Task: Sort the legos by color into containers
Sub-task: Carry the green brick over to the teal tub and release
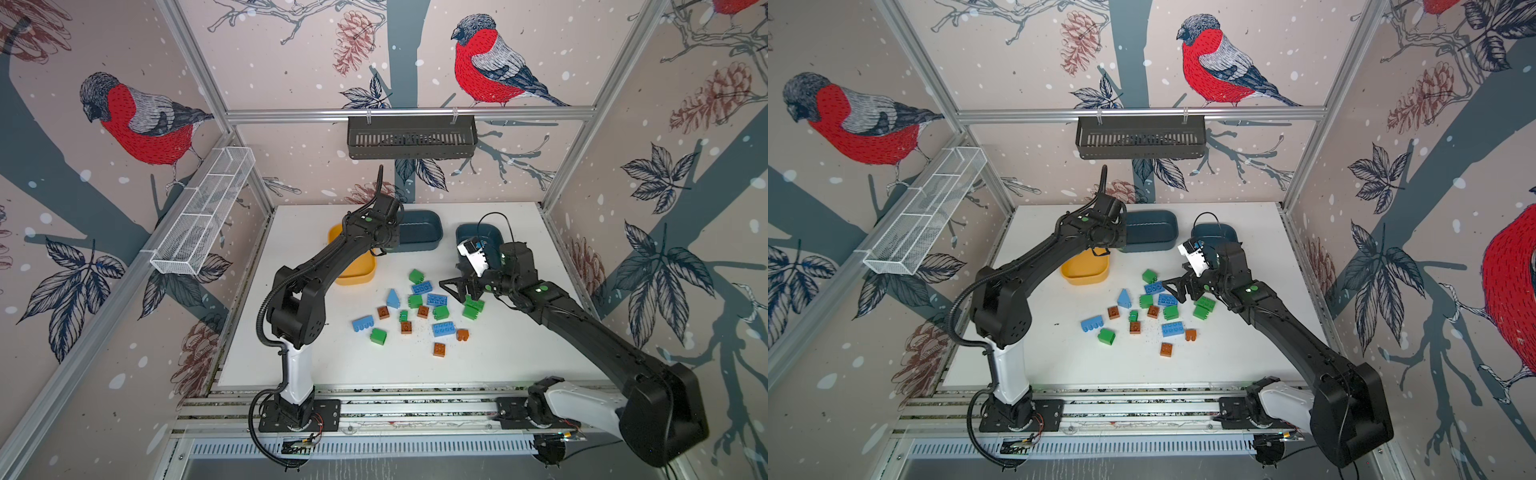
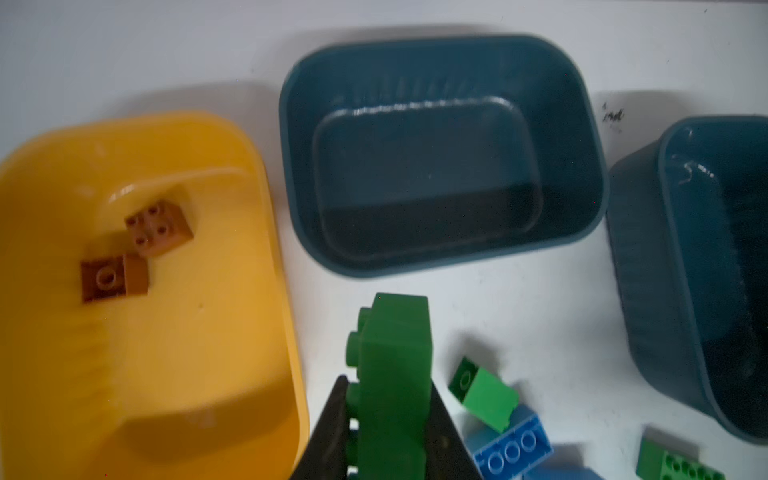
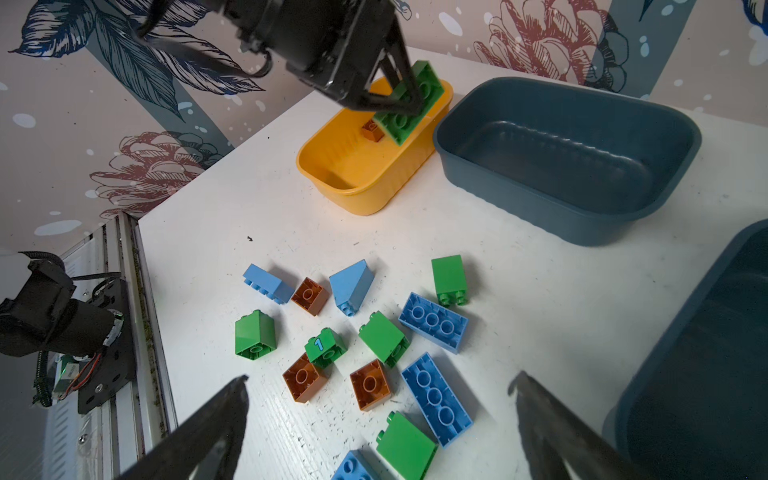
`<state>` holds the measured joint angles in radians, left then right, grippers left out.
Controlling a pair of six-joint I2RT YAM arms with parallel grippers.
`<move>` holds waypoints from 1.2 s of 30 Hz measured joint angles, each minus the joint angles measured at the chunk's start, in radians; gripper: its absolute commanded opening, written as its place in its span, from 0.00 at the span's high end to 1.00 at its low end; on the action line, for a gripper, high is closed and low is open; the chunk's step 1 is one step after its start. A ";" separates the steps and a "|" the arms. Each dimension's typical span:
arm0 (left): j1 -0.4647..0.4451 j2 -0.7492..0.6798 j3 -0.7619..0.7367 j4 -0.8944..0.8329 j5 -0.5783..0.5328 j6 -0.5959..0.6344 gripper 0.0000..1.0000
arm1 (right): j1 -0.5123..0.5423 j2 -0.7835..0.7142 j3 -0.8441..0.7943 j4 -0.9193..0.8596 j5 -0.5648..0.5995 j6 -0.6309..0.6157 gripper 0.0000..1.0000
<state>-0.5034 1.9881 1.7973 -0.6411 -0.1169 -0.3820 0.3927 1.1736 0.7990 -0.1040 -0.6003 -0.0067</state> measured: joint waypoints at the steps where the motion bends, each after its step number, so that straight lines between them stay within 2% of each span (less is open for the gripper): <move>1: 0.005 0.047 0.069 -0.005 -0.010 0.004 0.83 | -0.002 0.000 0.001 0.000 0.002 0.000 0.01; 7: 0.026 0.311 0.441 -0.025 -0.072 0.060 0.83 | -0.020 -0.003 0.011 0.001 0.011 0.003 0.01; 12: 0.050 0.450 0.593 -0.030 -0.127 0.079 0.82 | -0.035 -0.003 0.021 0.000 0.014 0.004 0.00; 21: 0.068 0.531 0.569 -0.008 -0.149 0.063 0.78 | -0.056 0.003 0.024 -0.009 0.014 0.003 0.01; 30: 0.072 0.536 0.549 0.005 -0.136 0.046 0.40 | -0.060 0.004 0.031 -0.027 0.014 0.003 0.01; 33: 0.072 0.473 0.507 -0.007 -0.108 0.047 0.32 | -0.063 0.003 0.040 -0.034 0.014 0.000 0.00; 36: 0.072 0.375 0.454 -0.042 -0.069 0.055 0.31 | -0.067 -0.002 0.046 -0.039 0.014 -0.001 0.01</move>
<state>-0.4316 2.3631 2.2513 -0.6830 -0.1856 -0.3271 0.3260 1.1717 0.8448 -0.1429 -0.5861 -0.0074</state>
